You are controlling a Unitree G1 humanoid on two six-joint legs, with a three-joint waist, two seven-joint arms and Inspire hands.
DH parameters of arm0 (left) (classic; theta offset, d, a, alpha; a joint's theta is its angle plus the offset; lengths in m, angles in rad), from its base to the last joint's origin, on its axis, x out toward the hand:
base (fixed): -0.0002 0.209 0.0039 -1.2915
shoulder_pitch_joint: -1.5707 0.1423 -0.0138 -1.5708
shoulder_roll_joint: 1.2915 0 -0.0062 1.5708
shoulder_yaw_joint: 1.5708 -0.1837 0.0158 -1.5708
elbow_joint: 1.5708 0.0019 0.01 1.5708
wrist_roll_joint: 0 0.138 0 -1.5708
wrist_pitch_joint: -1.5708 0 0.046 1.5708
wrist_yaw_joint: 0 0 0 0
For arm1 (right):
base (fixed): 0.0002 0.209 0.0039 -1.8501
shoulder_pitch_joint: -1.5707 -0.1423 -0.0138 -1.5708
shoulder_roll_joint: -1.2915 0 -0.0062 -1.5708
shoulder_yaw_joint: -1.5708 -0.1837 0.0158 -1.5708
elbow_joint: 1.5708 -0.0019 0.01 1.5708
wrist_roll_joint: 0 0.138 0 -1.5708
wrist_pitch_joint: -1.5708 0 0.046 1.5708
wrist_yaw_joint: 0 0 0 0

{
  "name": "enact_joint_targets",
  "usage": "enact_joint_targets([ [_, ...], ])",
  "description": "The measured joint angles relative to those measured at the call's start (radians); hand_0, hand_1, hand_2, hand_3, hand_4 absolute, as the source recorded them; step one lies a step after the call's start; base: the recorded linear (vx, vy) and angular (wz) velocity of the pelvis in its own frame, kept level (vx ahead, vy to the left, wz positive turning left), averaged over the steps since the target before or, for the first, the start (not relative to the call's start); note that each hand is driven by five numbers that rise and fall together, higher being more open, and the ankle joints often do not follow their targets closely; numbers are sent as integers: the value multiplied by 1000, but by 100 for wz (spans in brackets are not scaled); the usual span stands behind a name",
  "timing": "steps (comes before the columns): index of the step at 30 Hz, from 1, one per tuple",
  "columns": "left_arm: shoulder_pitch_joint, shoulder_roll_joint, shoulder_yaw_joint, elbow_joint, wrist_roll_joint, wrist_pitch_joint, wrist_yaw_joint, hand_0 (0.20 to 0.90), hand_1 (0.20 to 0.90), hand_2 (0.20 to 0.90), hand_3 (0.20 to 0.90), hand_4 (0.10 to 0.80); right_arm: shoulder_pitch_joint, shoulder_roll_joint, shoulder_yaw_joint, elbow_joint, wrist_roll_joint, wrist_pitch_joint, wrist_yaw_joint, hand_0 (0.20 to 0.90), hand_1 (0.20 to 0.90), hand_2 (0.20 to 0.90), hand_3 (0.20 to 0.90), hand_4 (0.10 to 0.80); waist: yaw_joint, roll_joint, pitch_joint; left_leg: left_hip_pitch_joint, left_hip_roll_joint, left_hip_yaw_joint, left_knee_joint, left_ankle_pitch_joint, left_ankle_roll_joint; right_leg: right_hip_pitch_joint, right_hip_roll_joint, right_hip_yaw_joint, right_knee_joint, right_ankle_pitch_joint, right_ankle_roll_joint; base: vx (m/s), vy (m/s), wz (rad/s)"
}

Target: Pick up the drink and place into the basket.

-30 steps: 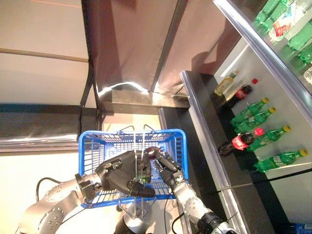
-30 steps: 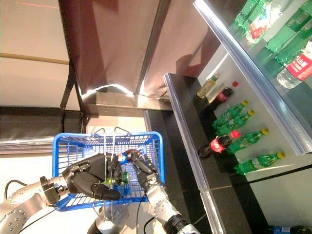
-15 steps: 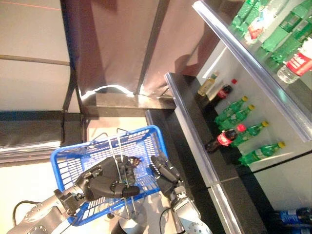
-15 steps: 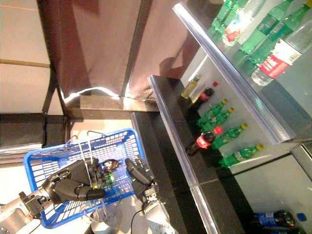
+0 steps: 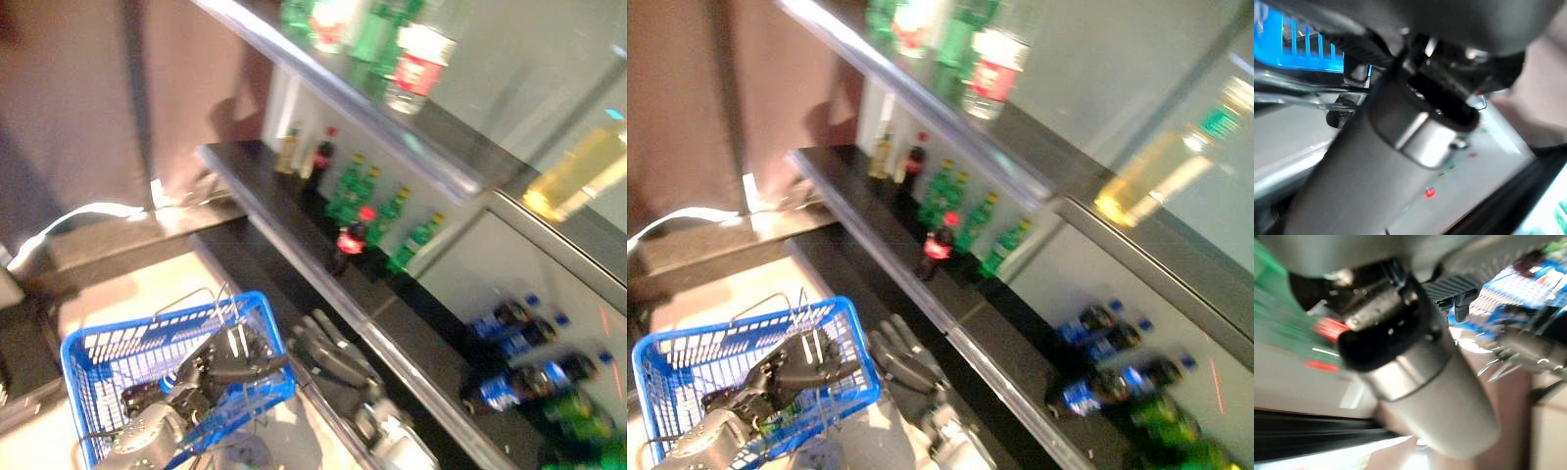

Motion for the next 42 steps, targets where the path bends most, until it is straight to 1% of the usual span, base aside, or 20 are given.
enact_joint_targets([
  [1, 0, 0, 0, 0, 0, 0, 0, 300, 300, 300, 200, 100, 0, 0, 0, 0, 0, 0, 0, 900, 900, 900, 900, 800, 0, 0, 0, 0, 0, 0, 0, 0, 0, 0, 0, 0, 0, 0, 0, -111, -37, -167],
  [2, 305, -98, 600, 354, -65, 36, -99, 300, 300, 300, 200, 100, 297, -79, -381, 61, -61, 70, 125, 900, 900, 900, 900, 800, -53, 85, -19, 48, 39, 12, -95, 19, -33, -62, 3, 33, -33, 61, 5, -111, -37, -167],
  [4, 305, -98, 600, 354, -65, 36, -99, 300, 300, 300, 200, 100, 297, -79, -381, 61, -61, 70, 125, 900, 900, 900, 900, 800, -53, 85, -19, 48, 39, 12, -95, 19, -33, -62, 3, 33, -33, 61, 5, -152, -18, -51],
  [5, 249, -207, 615, 358, -86, -92, -117, 300, 300, 300, 200, 100, 294, 5, -283, 230, -104, 145, 143, 900, 900, 900, 900, 800, 28, 86, -34, 69, 48, -18, -192, 20, -37, -20, 32, -3, -113, 63, -8, -193, 2, 65],
  [7, 249, -207, 615, 358, -86, -92, -117, 300, 300, 300, 200, 100, 294, 5, -283, 230, -104, 145, 143, 900, 900, 900, 900, 800, 28, 86, -34, 69, 48, -18, -192, 20, -37, -20, 32, -3, -113, 63, -8, -194, -3, 62],
  [8, 197, -275, 395, 421, -112, -194, -125, 300, 300, 300, 200, 100, 204, 48, -209, 299, -132, 174, 243, 900, 900, 900, 900, 800, 13, 120, -59, 49, 20, -4, -57, -16, -30, -31, 14, -13, -144, 104, -10, -348, 23, 63],
  [9, 131, -345, 231, 594, -118, -258, -70, 300, 300, 300, 200, 100, 189, 49, -215, 378, -153, 170, 325, 900, 900, 900, 900, 800, -37, 165, -67, 51, -2, 20, -90, 12, -16, -55, -6, 15, -141, 119, 7, -412, 41, 10],
  [10, 69, -369, 153, 701, -121, -312, 8, 300, 300, 300, 200, 100, 119, 41, -252, 455, -200, 182, 415, 900, 900, 900, 900, 800, -49, 178, -80, 61, 7, 56, -121, 8, -12, -86, -16, 57, -142, 130, 12, -273, 76, -84],
  [13, -8, -325, 156, 722, -172, -340, 115, 300, 300, 300, 200, 100, 40, 50, -247, 529, -303, 184, 453, 900, 900, 900, 900, 800, -59, 149, -85, 63, 7, 79, -155, 7, -13, -113, -16, 98, -146, 148, 10, -126, 60, -58],
  [15, -13, -307, 129, 730, -210, -356, 115, 300, 300, 300, 200, 100, -12, 56, -281, 595, -356, 180, 452, 900, 900, 900, 900, 800, -68, 127, -91, 69, -1, 103, -202, 7, -19, -149, -33, 106, -165, 148, 6, -90, 59, -4],
  [16, -15, -305, 129, 739, -220, -364, 115, 300, 300, 300, 200, 100, -18, 63, -294, 611, -366, 178, 450, 900, 900, 900, 900, 800, -67, 114, -93, 59, -14, 100, -184, 3, -12, -158, -50, 105, -170, 161, 3, -78, 58, -1],
  [17, -10, -311, 129, 765, -244, -382, 115, 300, 300, 300, 200, 100, -23, 53, -319, 633, -374, 175, 442, 900, 900, 900, 900, 800, -56, 118, -91, 39, -33, 103, -58, -38, 23, -167, -65, 110, -164, 174, 12, -62, 44, -9],
  [18, 17, -315, 134, 786, -265, -392, 115, 300, 300, 300, 200, 100, -34, 40, -342, 651, -389, 170, 435, 900, 900, 900, 900, 800, -61, 122, -94, 69, -41, 115, -103, -61, 26, -165, -69, 133, -171, 182, 19, -70, 38, -12],
  [21, 52, -313, 132, 795, -278, -421, 115, 300, 300, 300, 200, 100, -40, 51, -368, 689, -404, 160, 434, 900, 900, 900, 900, 800, -61, 106, -99, 119, -56, 128, -190, -17, 35, -152, -81, 151, -188, 201, 21, -46, 20, 2],
  [26, 49, -313, 92, 795, -278, -426, 115, 300, 300, 300, 200, 100, -77, 69, -375, 748, -420, 152, 420, 900, 900, 900, 900, 800, -67, 116, -104, 135, -49, 139, -218, -1, 40, -149, -72, 154, -190, 198, 28, -24, 6, -1],
  [28, 44, -316, 58, 799, -278, -426, 115, 300, 300, 300, 200, 100, -94, 71, -379, 769, -435, 147, 389, 900, 900, 900, 900, 800, -90, 123, -109, 137, -46, 141, -218, -1, 39, -141, -68, 154, -203, 203, 25, -13, -6, -2],
  [31, -19, -330, 31, 892, -274, -441, 131, 300, 300, 300, 200, 100, -147, 83, -405, 868, -459, 110, 318, 900, 900, 900, 900, 800, -97, 132, -119, 147, -46, 156, -218, -6, 37, -140, -68, 175, -205, 206, 26, -15, -28, -15],
  [37, -104, -313, 8, 948, -276, -462, 131, 300, 300, 300, 200, 100, -207, 85, -447, 1026, -483, 35, 216, 900, 900, 900, 900, 800, -130, 148, -156, 148, -48, 158, -218, -14, 34, -138, -68, 180, -210, 206, 27, -4, -28, -5],
  [39, -140, -339, -19, 1004, -274, -461, 131, 300, 300, 300, 200, 100, -230, 86, -452, 1110, -540, -2, 138, 900, 900, 900, 900, 800, -148, 155, -188, 150, -47, 162, -218, -18, 33, -134, -61, 180, -218, 207, 27, -9, -43, -7],
  [42, -194, -372, -34, 1089, -274, -457, 141, 300, 300, 300, 200, 100, -265, 83, -467, 1239, -638, -33, 39, 900, 900, 900, 900, 800, -149, 154, -192, 153, -46, 175, -217, -17, 28, -136, -58, 191, -219, 207, 27, -3, -40, -8],
])
